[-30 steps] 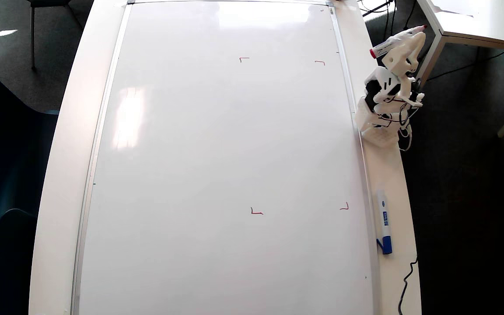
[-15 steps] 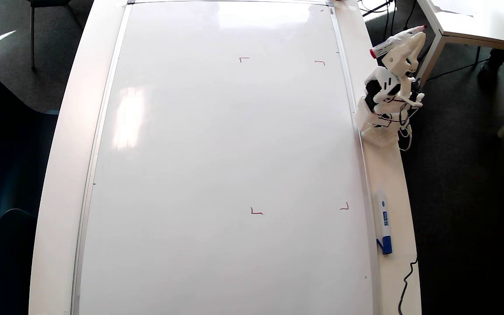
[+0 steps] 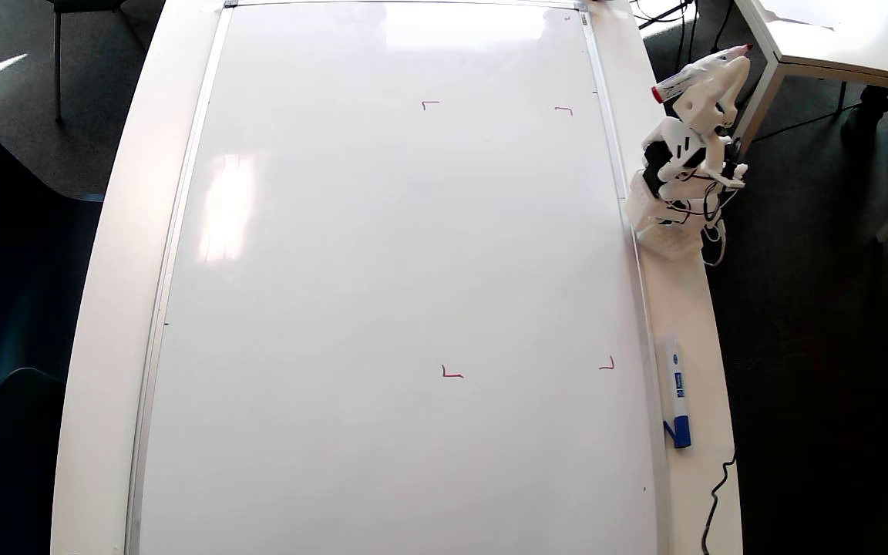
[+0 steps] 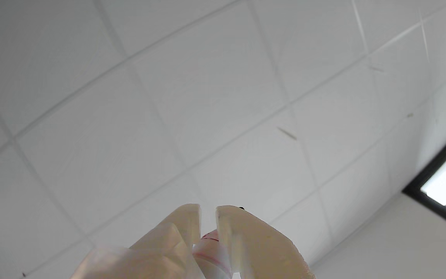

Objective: Draw on a whiteboard a robot head using a pen attached to the gripper

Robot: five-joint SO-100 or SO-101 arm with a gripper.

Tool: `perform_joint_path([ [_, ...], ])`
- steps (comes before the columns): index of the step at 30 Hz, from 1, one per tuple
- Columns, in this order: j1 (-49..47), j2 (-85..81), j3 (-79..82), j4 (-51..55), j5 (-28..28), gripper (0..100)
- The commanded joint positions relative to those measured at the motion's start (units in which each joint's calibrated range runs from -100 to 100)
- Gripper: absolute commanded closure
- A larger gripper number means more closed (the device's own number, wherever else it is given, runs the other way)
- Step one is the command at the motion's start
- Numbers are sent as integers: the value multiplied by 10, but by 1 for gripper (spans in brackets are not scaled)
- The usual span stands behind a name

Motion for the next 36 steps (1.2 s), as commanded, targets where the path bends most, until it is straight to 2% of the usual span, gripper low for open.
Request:
perform_joint_path([
  [1,-2,0,0,-8,3,99],
  [19,-2,1,-2,-6,3,99],
  [22,-2,1,-12,23,3,99],
  [33,-2,1,-147,241,3,99],
  [36,-2,1,-194,329,3,99],
])
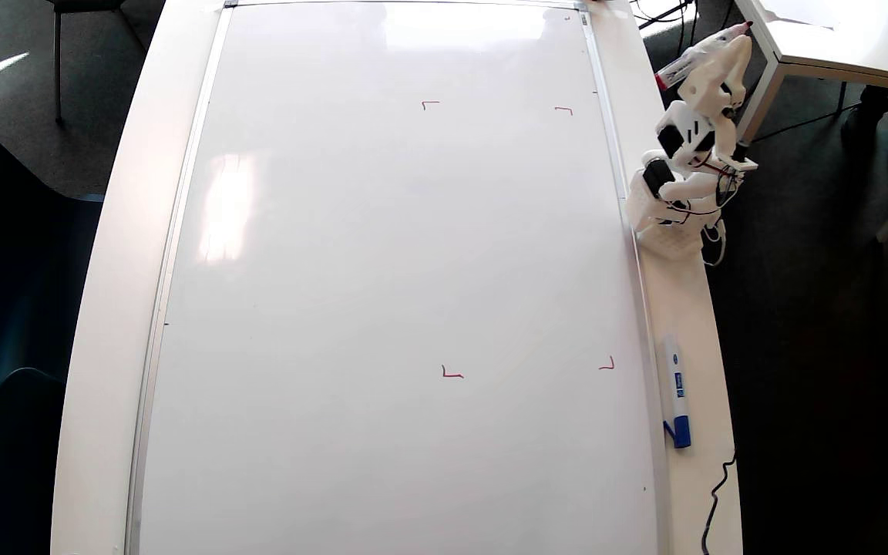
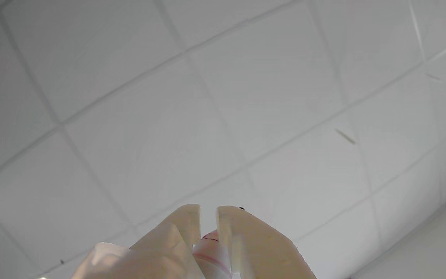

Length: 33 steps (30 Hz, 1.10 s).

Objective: Draw on a whiteboard a robot head using a pen attached to the gripper

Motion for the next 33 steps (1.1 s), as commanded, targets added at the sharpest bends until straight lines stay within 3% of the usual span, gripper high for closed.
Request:
perform_joint_path([
  [1,-2,2,-70,117,4,99],
  [3,-2,5,-107,189,4,99],
  [7,-4,65,-166,224,3,99],
  [21,-7,463,-514,227,1,99],
  [33,-23,702,-685,229,33,99],
])
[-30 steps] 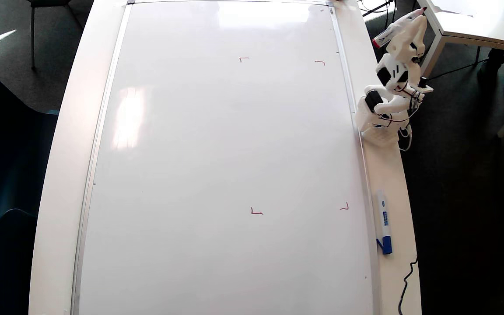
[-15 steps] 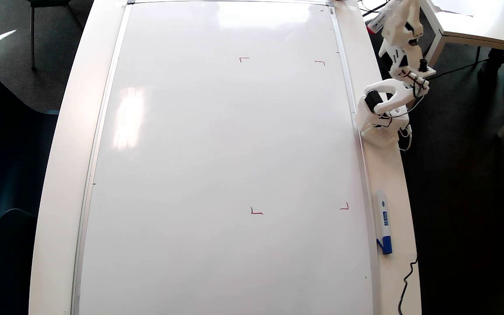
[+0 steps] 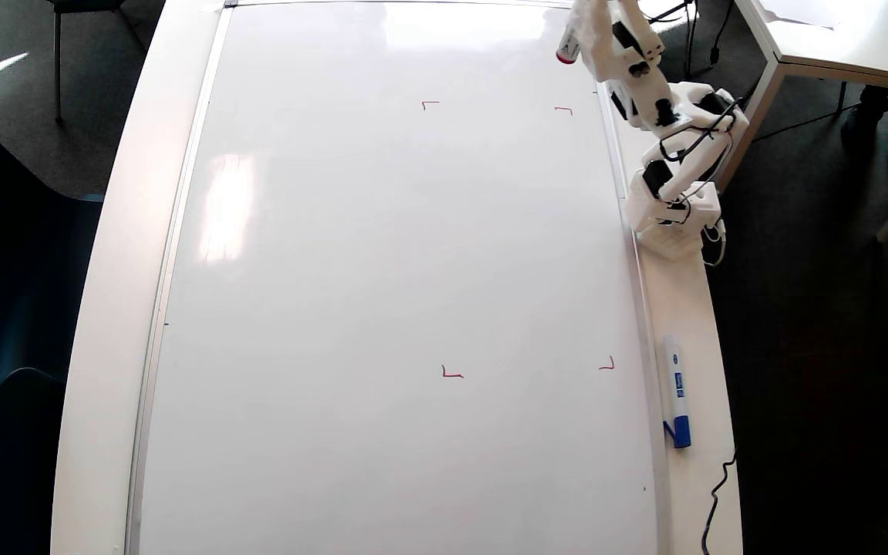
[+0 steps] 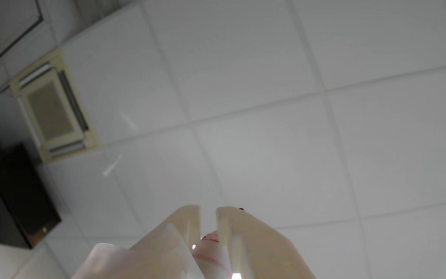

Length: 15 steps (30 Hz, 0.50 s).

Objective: Draw on a whiteboard a robot head using a pen attached to the gripper

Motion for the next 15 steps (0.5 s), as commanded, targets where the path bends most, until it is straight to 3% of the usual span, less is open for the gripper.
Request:
perform_joint_path([
  [1,-19,43,-62,-2,16,99],
  [6,-21,70,-74,79,40,99],
  [11,-47,80,-125,352,120,99],
  [15,-46,80,-125,489,138,99],
])
